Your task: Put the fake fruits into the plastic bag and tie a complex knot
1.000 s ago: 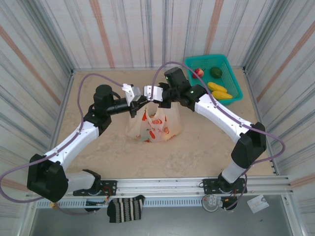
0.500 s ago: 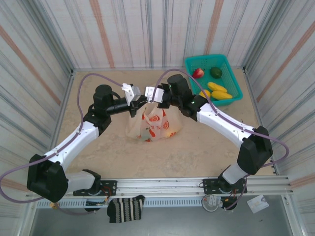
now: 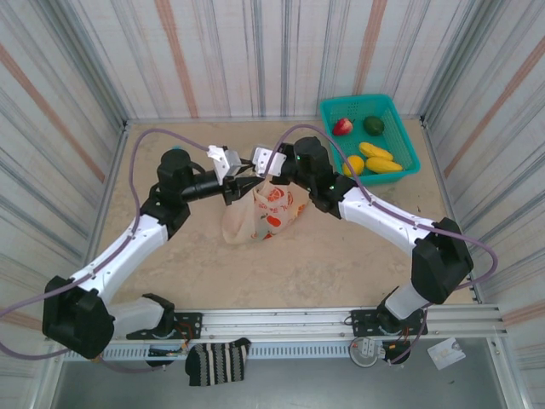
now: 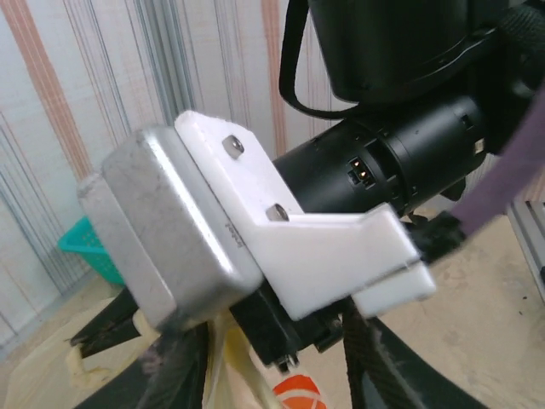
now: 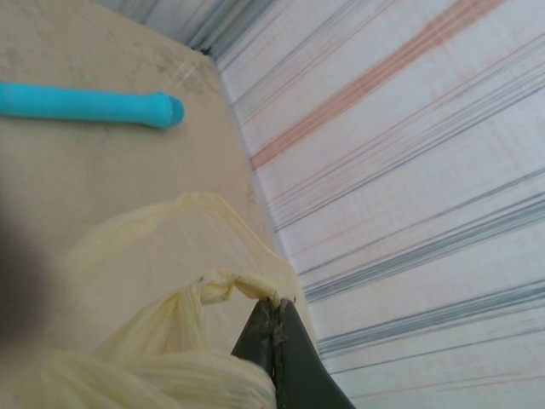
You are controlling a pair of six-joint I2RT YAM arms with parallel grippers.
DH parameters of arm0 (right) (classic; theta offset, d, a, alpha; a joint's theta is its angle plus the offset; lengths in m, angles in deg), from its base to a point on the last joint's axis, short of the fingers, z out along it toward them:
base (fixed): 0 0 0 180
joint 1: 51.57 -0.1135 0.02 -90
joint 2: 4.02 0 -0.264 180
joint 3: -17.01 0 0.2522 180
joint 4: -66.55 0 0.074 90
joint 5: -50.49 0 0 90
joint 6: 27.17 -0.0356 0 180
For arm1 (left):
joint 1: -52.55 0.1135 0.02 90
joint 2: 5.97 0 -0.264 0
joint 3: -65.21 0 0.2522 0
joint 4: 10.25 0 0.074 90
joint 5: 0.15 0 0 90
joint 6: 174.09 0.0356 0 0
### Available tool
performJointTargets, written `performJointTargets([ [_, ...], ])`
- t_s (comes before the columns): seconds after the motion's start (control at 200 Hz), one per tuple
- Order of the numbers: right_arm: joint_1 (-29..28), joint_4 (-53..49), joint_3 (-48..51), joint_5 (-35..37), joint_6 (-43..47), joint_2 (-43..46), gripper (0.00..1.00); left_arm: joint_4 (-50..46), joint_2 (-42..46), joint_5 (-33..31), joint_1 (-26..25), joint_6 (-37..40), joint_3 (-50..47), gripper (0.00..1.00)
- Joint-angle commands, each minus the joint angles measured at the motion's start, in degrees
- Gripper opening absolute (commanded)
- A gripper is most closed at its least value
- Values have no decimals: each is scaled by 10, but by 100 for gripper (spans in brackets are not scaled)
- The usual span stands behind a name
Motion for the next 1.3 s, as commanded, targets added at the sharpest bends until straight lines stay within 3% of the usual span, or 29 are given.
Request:
performJointTargets([
  [0.0,7,26,17,-16,-25,30,0,11,40,-2,-5,-1,-6,49],
  [0.195,20,62,49,-49,-48,49,0,20,99,-28,-11,7,-17,50],
  [0.316,27,95,68,-75,-61,55,0,68,120,-89,-7,-3,-32,49],
  [0.466,36,142,99,-129,-67,64,0,16,51,-143,5,20,21,43],
  [0.611,41,180,122,-176,-55,68,0,9,-17,-154,5,46,43,42],
  [0.776,41,209,135,-180,-34,69,2,53,-33,-115,6,71,5,43],
  [0.902,33,243,144,-157,-1,67,7,83,-35,-132,5,60,-17,45],
  [0.977,30,252,149,-157,37,69,9,78,-37,-159,11,29,-6,46],
  [1.132,22,284,151,-129,104,60,11,33,-62,-211,41,-120,41,41],
  [1.292,22,300,148,-123,123,55,12,-26,-90,-171,52,-189,90,38],
])
